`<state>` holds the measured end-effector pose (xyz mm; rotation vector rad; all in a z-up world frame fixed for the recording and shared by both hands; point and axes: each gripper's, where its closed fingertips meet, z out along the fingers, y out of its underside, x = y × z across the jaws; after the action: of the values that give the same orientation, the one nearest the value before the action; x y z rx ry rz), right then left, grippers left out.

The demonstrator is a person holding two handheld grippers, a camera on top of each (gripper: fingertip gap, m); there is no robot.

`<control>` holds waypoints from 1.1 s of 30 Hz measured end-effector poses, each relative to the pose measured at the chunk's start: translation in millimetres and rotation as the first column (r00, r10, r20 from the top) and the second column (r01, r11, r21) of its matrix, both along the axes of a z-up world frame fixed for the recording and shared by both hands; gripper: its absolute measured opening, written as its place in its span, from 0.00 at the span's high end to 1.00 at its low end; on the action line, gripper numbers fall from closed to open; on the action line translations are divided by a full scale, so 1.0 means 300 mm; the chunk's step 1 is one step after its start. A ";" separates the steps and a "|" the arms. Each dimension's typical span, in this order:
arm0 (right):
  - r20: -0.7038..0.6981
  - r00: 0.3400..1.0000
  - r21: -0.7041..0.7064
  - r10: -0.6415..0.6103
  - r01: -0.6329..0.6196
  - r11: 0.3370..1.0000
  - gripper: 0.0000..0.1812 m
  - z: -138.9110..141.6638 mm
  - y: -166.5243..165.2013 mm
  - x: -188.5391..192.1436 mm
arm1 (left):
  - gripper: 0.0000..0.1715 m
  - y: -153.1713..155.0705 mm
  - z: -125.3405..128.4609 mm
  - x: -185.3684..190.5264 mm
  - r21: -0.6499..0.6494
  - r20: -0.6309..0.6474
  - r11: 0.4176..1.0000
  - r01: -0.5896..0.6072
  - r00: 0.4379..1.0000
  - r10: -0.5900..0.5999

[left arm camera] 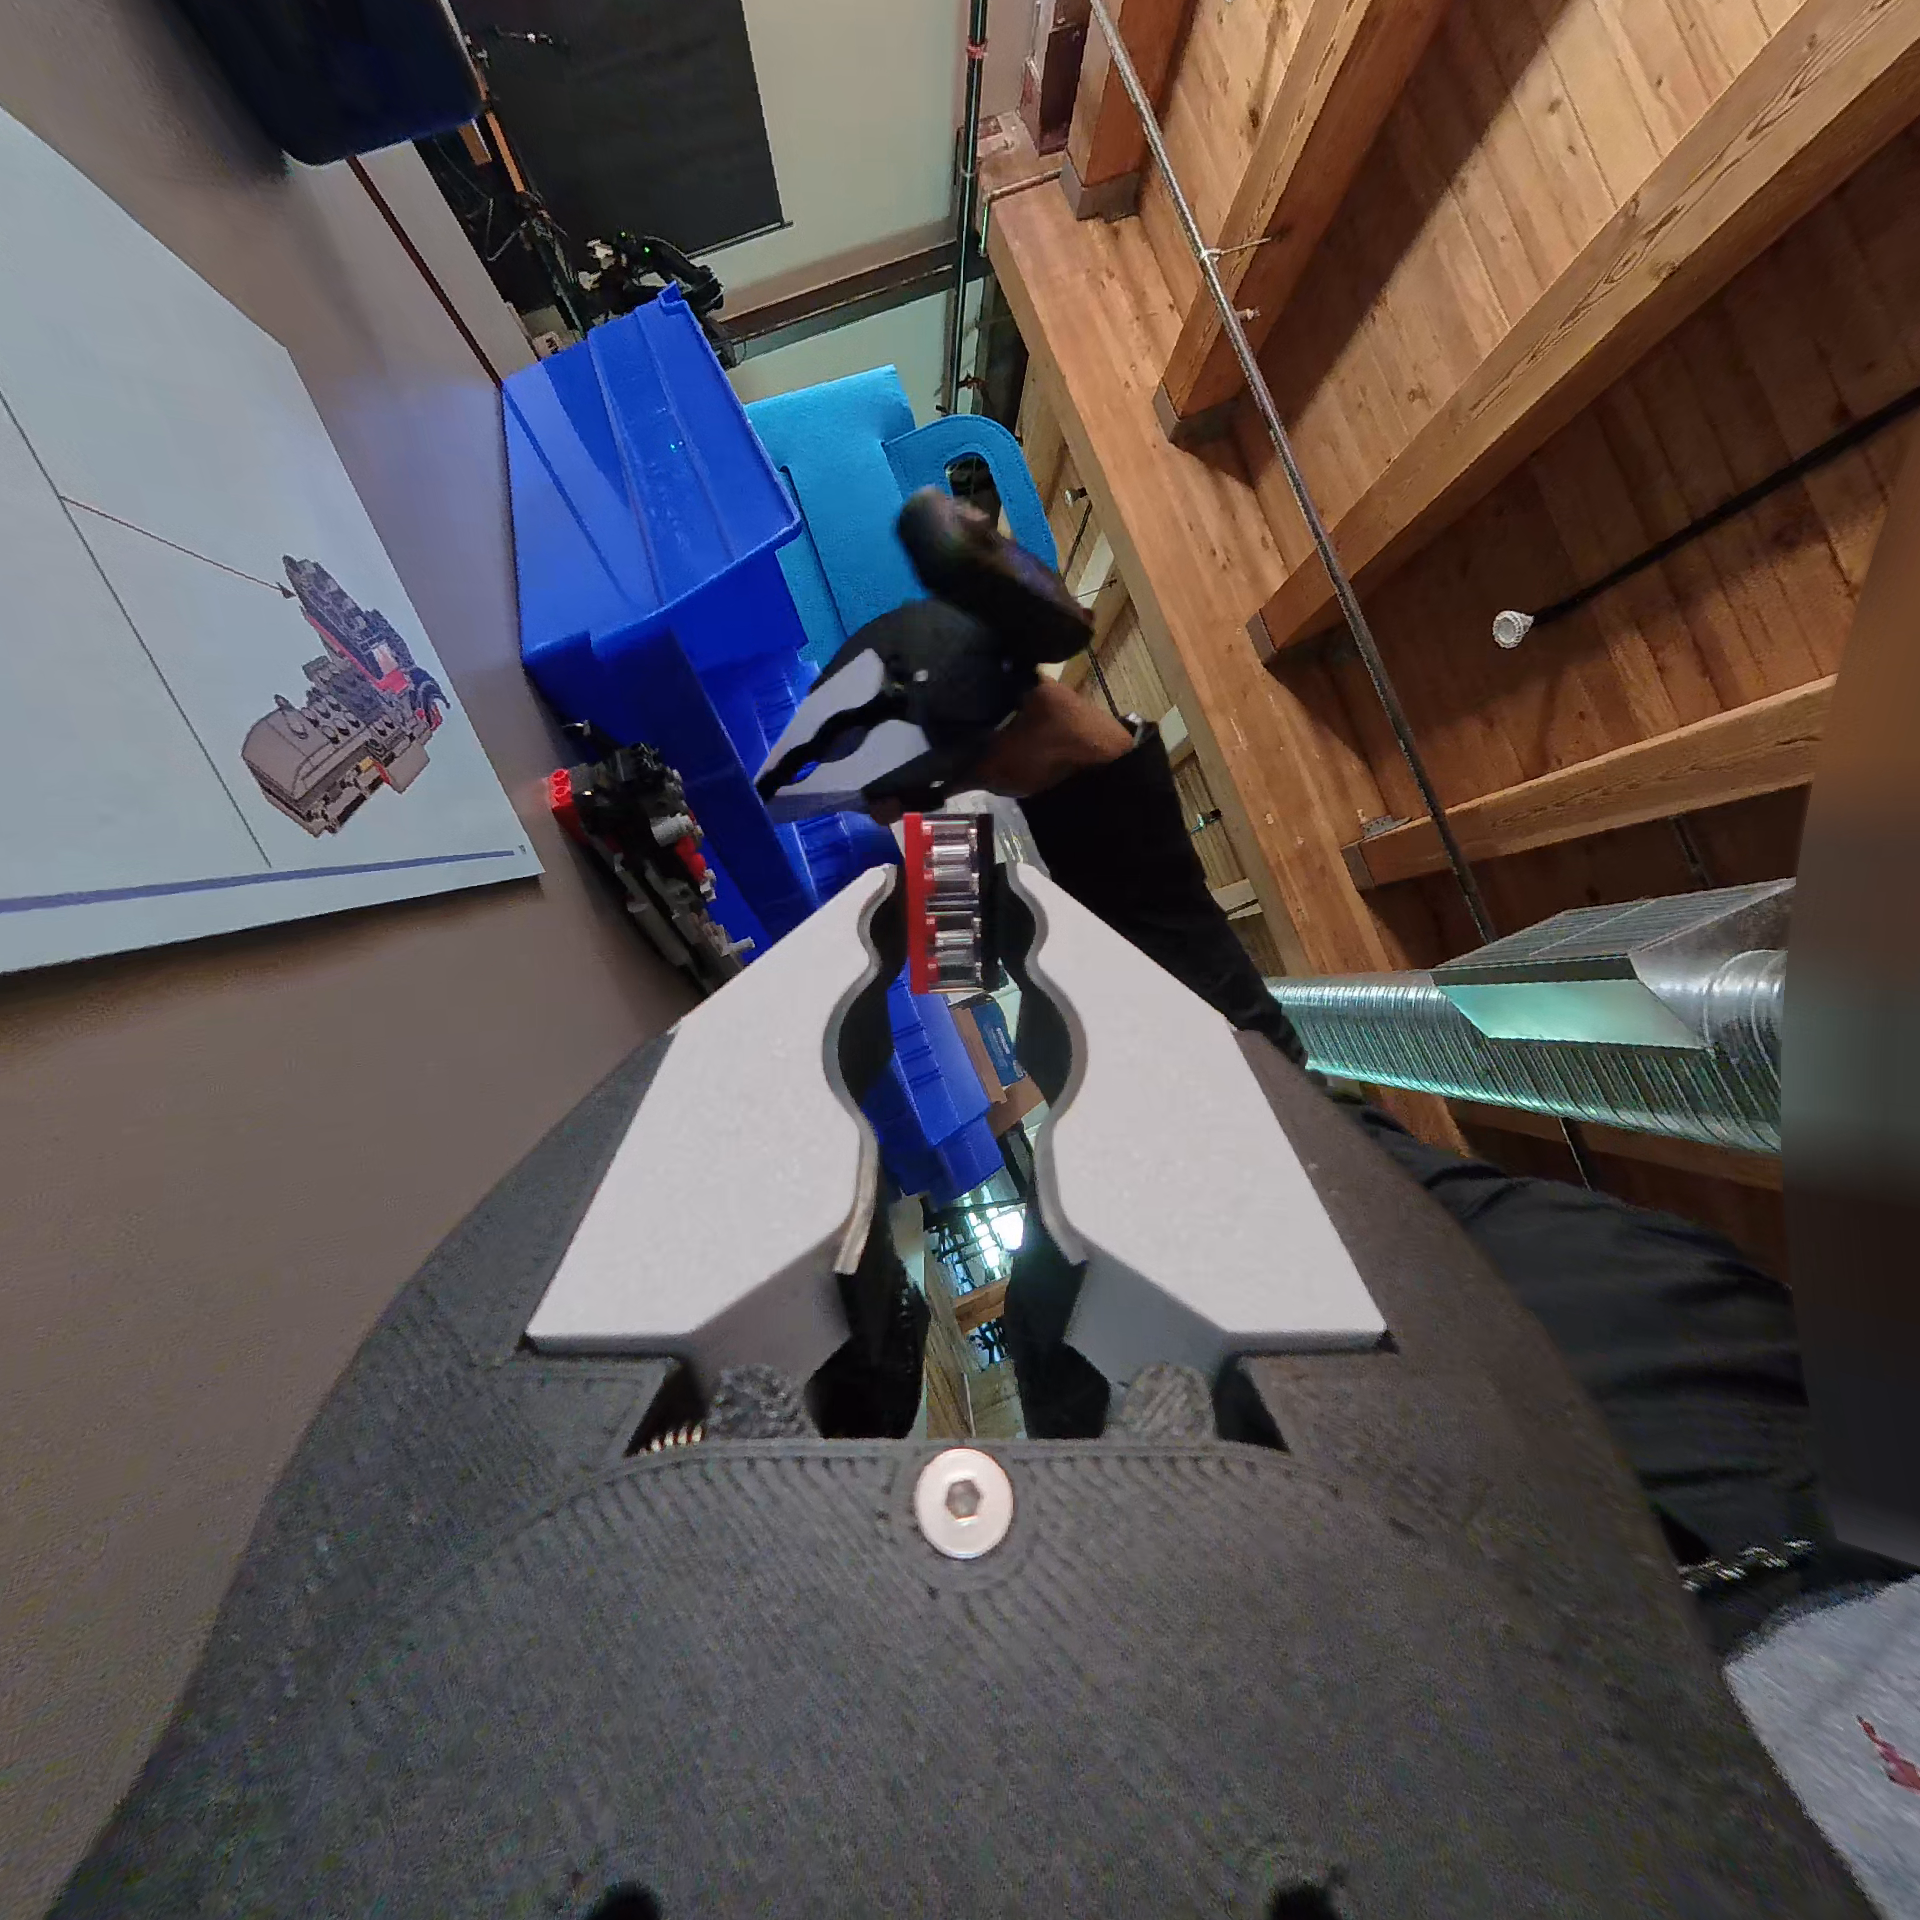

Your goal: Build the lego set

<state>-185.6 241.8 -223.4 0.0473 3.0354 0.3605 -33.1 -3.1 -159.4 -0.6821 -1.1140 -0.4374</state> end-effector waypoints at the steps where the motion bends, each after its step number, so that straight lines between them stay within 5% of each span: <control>1: -0.008 0.999 -0.082 -0.036 0.035 0.996 0.94 0.034 -0.033 0.012 | 0.90 0.000 -0.001 0.000 -0.002 0.001 1.000 0.000 1.000 0.000; 3: -0.019 0.992 -0.266 -0.121 0.112 0.958 0.95 0.110 -0.105 0.053 | 0.90 -0.002 -0.002 0.001 -0.004 0.003 1.000 -0.003 1.000 0.003; 6: 0.041 0.975 -0.540 -0.217 0.205 0.817 0.95 0.214 -0.225 0.194 | 0.90 -0.001 -0.002 0.002 -0.006 0.003 1.000 -0.002 1.000 0.002; 10: 0.078 0.967 -0.711 -0.242 0.225 0.666 0.95 0.187 -0.328 0.425 | 0.91 0.004 -0.003 0.002 -0.019 0.002 1.000 -0.001 1.000 0.001; 14: 0.084 0.956 -0.763 -0.280 0.243 0.599 0.95 0.044 -0.388 0.565 | 0.90 0.010 -0.006 0.002 -0.038 0.002 0.999 -0.002 1.000 0.002; 20: 0.085 0.924 -0.807 -0.372 0.283 0.519 0.95 -0.053 -0.389 0.580 | 0.90 0.024 -0.019 -0.005 -0.084 0.015 0.996 -0.003 1.000 0.004; 27: 0.121 0.904 -0.858 -0.411 0.304 0.415 0.89 -0.020 -0.357 0.537 | 0.90 0.031 -0.044 -0.034 -0.126 0.055 0.992 -0.012 0.998 0.019; 33: 0.161 0.881 -0.917 -0.445 0.301 0.262 0.85 0.044 -0.280 0.523 | 0.90 0.018 -0.069 -0.050 -0.139 0.103 0.990 -0.037 0.993 0.052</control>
<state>-28.6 157.7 -210.2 0.7193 2.6619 -1.4811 -48.1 2.4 -180.2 -0.7598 -1.2669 -0.3648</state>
